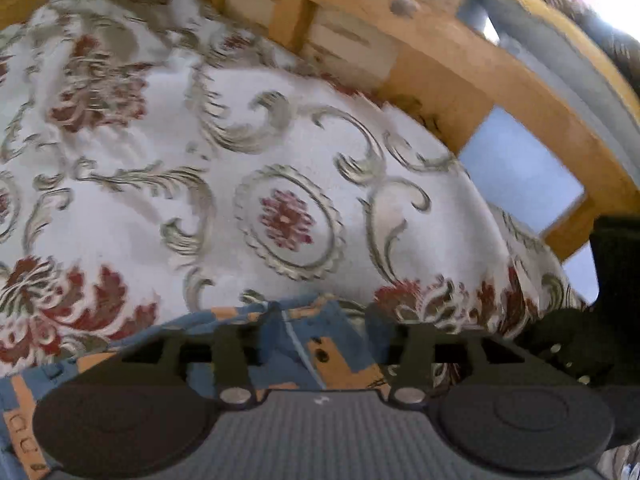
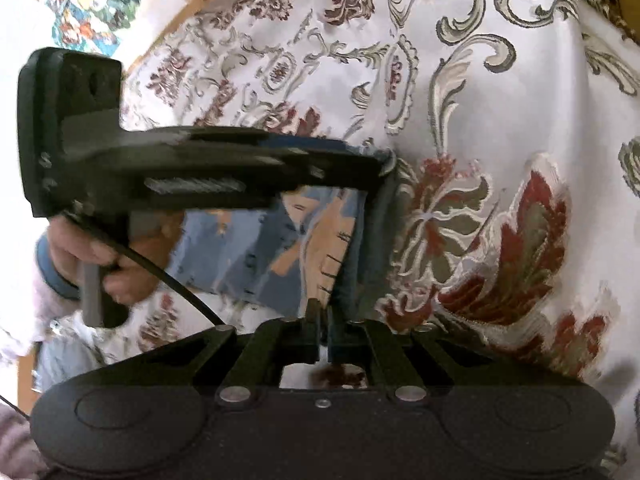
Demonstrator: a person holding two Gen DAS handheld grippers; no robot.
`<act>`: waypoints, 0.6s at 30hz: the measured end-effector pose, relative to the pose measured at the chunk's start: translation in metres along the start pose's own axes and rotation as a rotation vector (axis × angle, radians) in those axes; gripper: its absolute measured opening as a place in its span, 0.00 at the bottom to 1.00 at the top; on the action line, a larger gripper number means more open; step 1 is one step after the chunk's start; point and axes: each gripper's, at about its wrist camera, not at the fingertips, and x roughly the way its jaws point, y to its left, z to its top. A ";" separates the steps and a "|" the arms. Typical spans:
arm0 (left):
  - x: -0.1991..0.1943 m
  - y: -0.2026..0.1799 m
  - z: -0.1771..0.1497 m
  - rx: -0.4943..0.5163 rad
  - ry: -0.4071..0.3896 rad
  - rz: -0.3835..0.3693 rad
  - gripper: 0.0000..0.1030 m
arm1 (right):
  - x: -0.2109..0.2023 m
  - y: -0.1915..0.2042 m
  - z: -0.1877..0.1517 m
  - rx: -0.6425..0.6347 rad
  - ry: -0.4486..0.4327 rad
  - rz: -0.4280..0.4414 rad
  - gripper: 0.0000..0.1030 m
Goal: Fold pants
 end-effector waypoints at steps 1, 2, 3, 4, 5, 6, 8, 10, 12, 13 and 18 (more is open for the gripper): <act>-0.008 0.006 -0.002 -0.012 -0.023 0.001 0.65 | 0.000 0.001 -0.001 -0.017 0.003 -0.011 0.12; -0.017 0.011 -0.005 -0.017 -0.042 0.001 0.66 | 0.000 0.004 0.000 -0.036 0.009 -0.018 0.18; -0.027 0.018 -0.008 -0.021 -0.061 0.006 0.70 | -0.003 0.007 -0.002 -0.056 0.006 -0.028 0.30; -0.038 0.025 -0.012 -0.026 -0.081 0.018 0.73 | -0.005 0.011 -0.002 -0.076 -0.002 -0.042 0.39; -0.048 0.033 -0.018 -0.032 -0.098 0.036 0.75 | -0.008 0.017 -0.002 -0.107 -0.018 -0.069 0.43; -0.060 0.042 -0.025 -0.043 -0.113 0.062 0.77 | -0.011 0.024 -0.001 -0.147 -0.042 -0.099 0.50; -0.080 0.059 -0.041 -0.064 -0.127 0.102 0.79 | -0.014 0.039 -0.001 -0.239 -0.102 -0.151 0.51; -0.098 0.077 -0.063 -0.088 -0.125 0.144 0.79 | -0.017 0.051 0.000 -0.295 -0.148 -0.163 0.51; -0.113 0.096 -0.088 -0.112 -0.102 0.198 0.79 | -0.011 0.057 0.006 -0.307 -0.160 -0.107 0.51; -0.118 0.106 -0.100 -0.127 -0.089 0.228 0.79 | -0.003 0.058 0.010 -0.301 -0.141 -0.071 0.50; -0.152 0.168 -0.161 -0.251 -0.023 0.368 0.79 | 0.049 0.040 0.027 -0.309 0.022 -0.180 0.45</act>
